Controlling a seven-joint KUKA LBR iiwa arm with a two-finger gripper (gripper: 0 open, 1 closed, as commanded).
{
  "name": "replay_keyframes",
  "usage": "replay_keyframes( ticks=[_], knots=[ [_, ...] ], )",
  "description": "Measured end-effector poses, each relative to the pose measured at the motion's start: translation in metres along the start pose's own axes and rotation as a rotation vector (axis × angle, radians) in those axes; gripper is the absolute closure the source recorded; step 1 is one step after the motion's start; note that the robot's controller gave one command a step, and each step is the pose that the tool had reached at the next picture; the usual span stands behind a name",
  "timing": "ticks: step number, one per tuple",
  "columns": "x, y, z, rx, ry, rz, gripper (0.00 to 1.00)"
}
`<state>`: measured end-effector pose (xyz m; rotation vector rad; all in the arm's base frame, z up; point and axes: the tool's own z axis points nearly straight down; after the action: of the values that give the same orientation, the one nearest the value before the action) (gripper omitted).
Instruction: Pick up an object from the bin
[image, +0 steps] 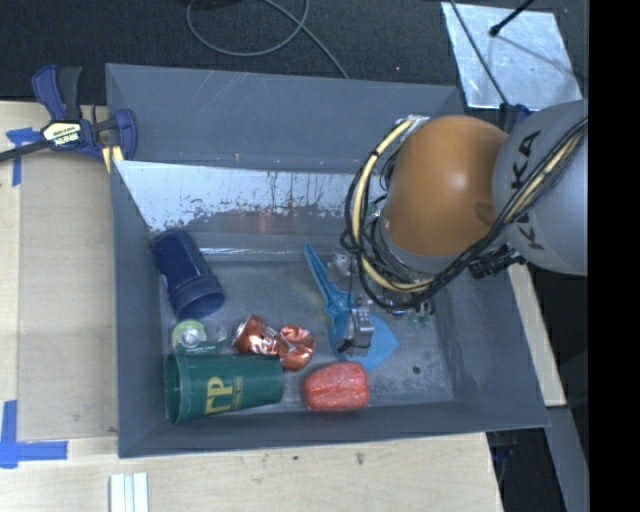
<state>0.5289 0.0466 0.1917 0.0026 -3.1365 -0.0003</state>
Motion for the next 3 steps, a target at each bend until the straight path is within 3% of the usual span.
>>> replay_keyframes(
  ticks=[2, 3],
  knots=[
    [-0.002, -0.001, -0.004, -0.001, -0.008, -0.002, 0.00],
    [-0.016, -0.029, 0.047, 0.005, -0.017, -0.065, 0.00]
  ],
)
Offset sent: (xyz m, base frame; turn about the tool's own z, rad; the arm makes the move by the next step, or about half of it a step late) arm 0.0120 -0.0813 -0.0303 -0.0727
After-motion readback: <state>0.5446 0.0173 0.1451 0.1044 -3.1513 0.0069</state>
